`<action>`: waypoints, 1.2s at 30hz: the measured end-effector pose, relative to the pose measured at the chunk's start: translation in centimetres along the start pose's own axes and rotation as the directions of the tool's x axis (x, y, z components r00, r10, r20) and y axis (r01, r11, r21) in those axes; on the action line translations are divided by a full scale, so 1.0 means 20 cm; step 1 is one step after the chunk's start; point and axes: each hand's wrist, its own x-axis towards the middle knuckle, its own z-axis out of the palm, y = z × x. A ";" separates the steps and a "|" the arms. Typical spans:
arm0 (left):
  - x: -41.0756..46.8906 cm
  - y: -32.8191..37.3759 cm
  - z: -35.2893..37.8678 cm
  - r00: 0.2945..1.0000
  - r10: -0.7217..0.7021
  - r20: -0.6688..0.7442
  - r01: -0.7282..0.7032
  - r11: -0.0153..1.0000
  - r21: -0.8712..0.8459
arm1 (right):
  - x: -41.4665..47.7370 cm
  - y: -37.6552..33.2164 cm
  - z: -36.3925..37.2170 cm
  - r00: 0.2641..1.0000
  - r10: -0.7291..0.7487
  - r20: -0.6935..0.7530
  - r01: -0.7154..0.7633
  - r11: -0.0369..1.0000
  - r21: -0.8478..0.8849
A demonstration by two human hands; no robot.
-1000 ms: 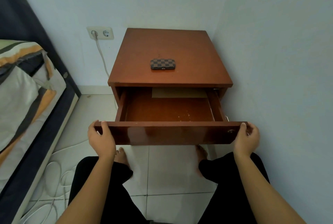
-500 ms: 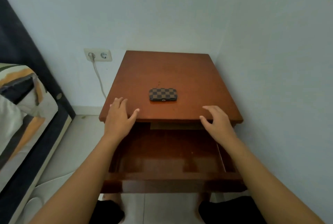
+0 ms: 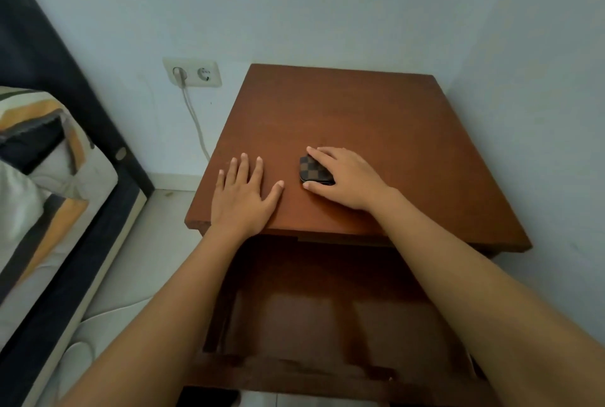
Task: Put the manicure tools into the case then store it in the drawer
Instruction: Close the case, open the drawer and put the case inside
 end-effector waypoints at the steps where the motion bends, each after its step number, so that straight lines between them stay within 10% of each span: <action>1: 0.00 0.00 0.00 1.000 0.001 -0.001 -0.001 1.000 0.005 | 0.00 0.00 0.01 0.999 -0.001 -0.037 0.000 1.000 -0.010; 9: 0.00 -0.01 0.00 1.000 0.000 -0.009 0.000 1.000 0.004 | -0.28 -0.11 0.06 0.991 -0.008 -0.134 0.003 0.999 -0.039; 19: -0.02 0.00 -0.01 1.000 0.010 -0.016 -0.010 1.000 -0.013 | -0.70 -0.28 0.26 0.952 -0.272 0.140 0.284 0.955 -0.080; 26: -0.02 -0.01 0.00 1.000 0.016 -0.025 -0.016 1.000 -0.020 | -0.59 -0.16 0.47 0.870 0.041 0.491 -0.140 0.976 0.168; 36: -0.21 0.04 0.01 0.997 0.022 -0.068 -0.027 0.997 -0.073 | -0.73 -0.15 0.40 0.865 0.217 0.452 -0.394 0.852 0.344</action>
